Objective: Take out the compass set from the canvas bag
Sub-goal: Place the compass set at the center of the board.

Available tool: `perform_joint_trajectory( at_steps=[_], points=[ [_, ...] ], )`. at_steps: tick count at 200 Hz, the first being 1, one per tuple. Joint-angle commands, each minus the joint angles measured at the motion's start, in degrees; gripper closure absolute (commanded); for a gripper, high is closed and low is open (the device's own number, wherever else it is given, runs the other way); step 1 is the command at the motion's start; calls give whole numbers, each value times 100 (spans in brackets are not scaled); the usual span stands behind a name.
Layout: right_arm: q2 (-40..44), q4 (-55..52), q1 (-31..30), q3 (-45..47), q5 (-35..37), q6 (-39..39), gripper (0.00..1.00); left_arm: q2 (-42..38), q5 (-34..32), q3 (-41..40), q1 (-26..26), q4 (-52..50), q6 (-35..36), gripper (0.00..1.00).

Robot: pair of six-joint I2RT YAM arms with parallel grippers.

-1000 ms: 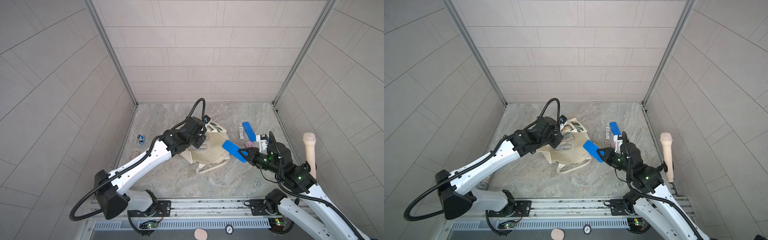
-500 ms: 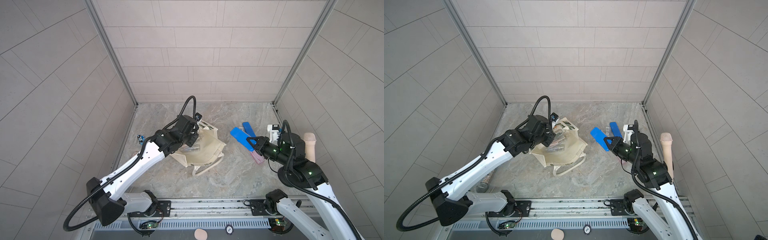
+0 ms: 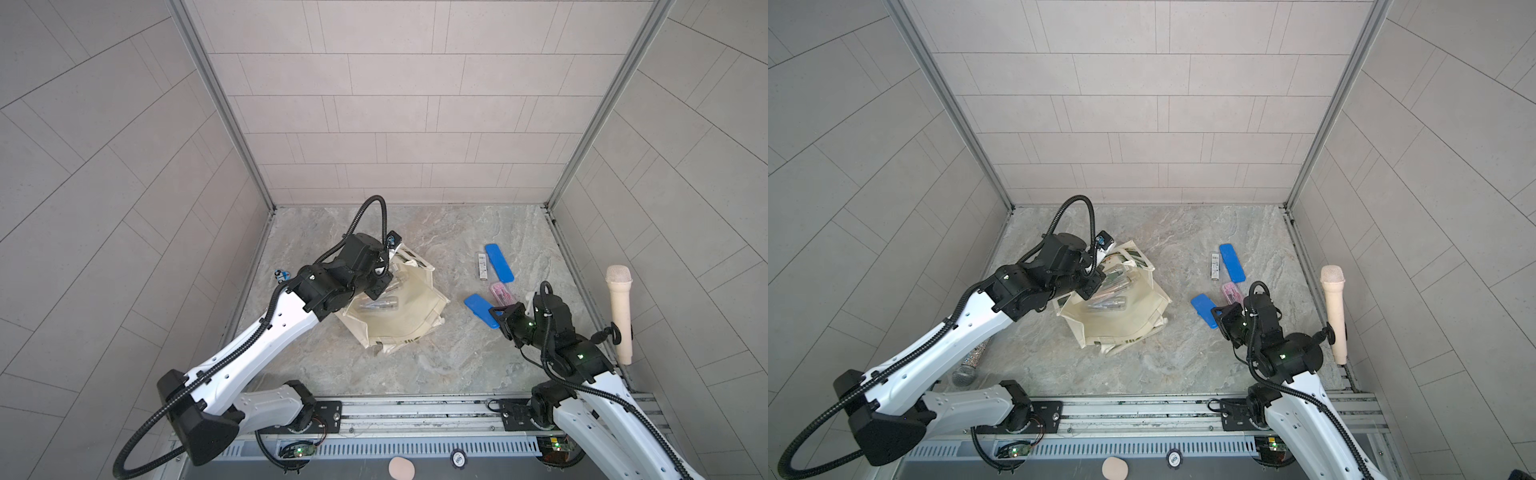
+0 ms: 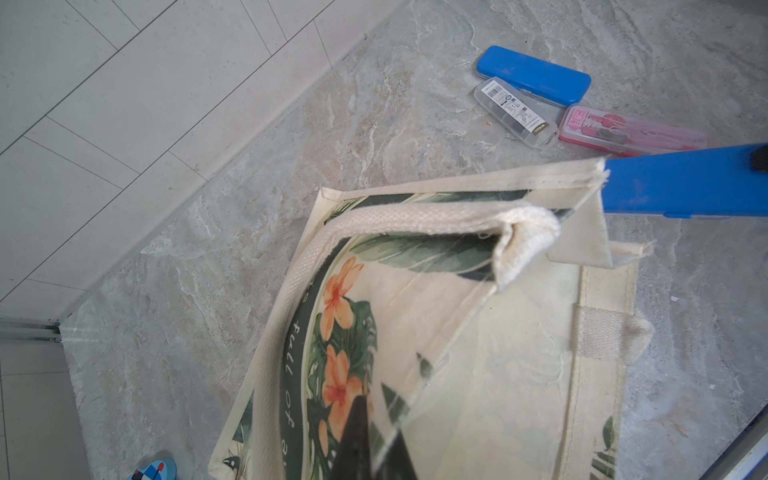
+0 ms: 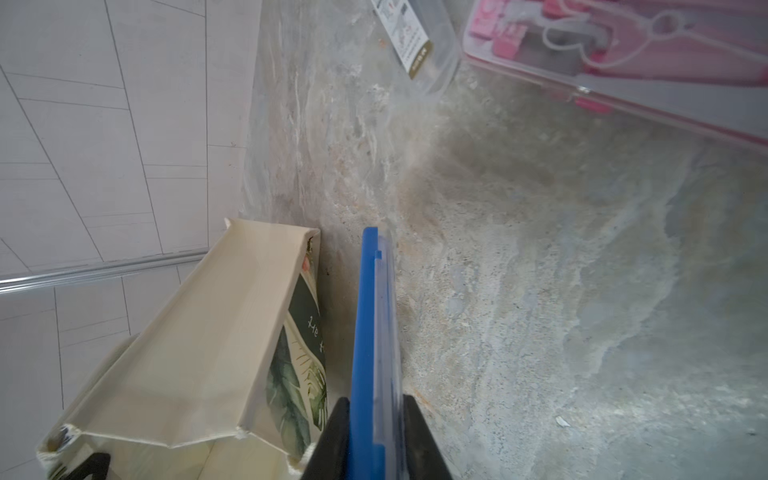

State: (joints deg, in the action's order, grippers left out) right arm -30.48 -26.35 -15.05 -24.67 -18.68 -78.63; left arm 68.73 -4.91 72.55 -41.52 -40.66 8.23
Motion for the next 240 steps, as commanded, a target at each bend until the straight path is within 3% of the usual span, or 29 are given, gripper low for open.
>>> perform_joint_trajectory(
  at_steps=[1,50,78,131,200,240],
  points=[
    [267,354,19,239,172,-466,78,-120,251,-38,13,290,108,100],
    [308,1018,28,992,466,-1065,78,-173,566,-180,12,417,-14,100],
    [-103,1747,28,1284,498,-1444,78,-175,564,-260,8,443,-14,100],
    [-1556,2098,28,735,296,-895,78,-304,583,-368,12,483,-25,100],
    [-2474,2842,37,519,1592,-1460,78,-290,777,-551,15,929,-214,100],
    [-4087,3589,55,-117,999,-1289,78,-351,830,-627,19,916,-190,100]
  ],
)
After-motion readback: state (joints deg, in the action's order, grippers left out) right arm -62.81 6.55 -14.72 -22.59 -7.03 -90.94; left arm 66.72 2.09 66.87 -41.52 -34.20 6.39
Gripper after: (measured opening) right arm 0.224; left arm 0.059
